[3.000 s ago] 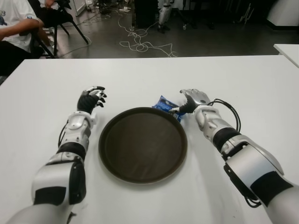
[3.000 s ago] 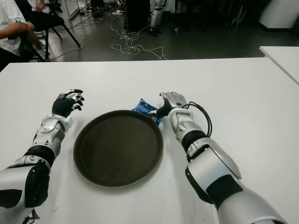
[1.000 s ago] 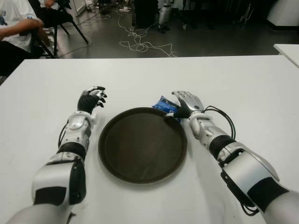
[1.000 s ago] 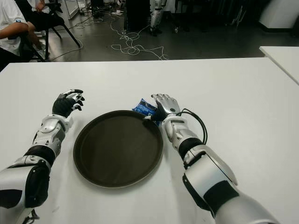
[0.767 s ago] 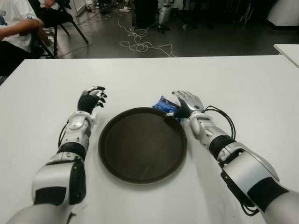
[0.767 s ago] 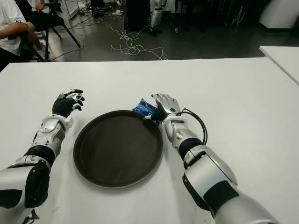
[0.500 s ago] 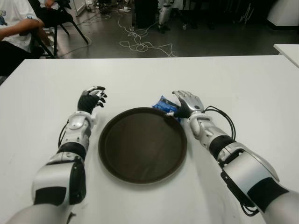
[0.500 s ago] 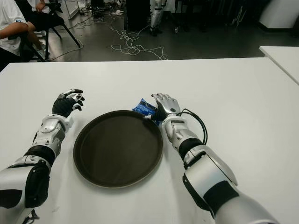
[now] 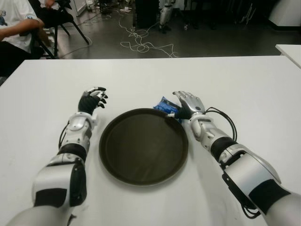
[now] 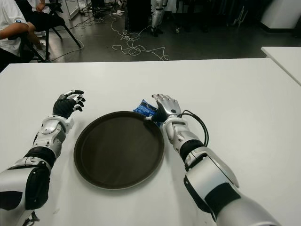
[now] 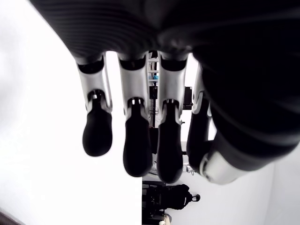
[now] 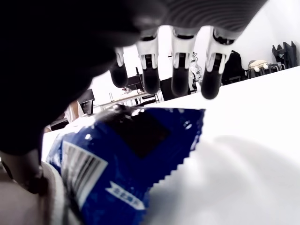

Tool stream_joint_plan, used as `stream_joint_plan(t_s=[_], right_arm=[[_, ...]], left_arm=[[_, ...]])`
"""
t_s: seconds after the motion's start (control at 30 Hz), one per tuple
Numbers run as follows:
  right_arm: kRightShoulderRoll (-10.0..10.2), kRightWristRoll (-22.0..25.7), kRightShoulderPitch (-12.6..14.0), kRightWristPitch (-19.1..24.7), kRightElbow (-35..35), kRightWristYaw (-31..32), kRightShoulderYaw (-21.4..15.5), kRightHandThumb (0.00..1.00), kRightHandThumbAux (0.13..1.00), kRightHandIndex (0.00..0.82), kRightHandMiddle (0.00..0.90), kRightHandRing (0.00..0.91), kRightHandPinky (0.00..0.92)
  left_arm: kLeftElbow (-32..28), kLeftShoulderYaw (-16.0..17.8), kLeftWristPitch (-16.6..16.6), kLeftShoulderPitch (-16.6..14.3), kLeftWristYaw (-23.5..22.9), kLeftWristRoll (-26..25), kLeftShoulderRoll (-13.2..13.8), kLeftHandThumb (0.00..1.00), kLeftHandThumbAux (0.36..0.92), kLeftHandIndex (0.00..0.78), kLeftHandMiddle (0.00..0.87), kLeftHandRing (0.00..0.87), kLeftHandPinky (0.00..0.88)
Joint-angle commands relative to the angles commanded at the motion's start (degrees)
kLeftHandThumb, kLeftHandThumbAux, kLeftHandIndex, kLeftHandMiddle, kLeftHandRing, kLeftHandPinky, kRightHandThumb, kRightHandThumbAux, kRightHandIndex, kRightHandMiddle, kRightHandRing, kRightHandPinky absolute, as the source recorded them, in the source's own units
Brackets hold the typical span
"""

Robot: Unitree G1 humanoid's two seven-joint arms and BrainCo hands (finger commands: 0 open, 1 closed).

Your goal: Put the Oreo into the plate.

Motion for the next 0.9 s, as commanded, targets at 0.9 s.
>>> stream_joint_plan(t_s=[0.9], right_arm=[[-0.4,-0.1,0.2,-2.2,0.1,3.6,-0.2,0.054,0.642,0.052,0.121,0.151,0.203]], left_arm=[[-0.2,0.1,0.0,0.2,-0.4,-0.3,-0.1,0.698,0.713,0.427,0.605,0.632,0.657]])
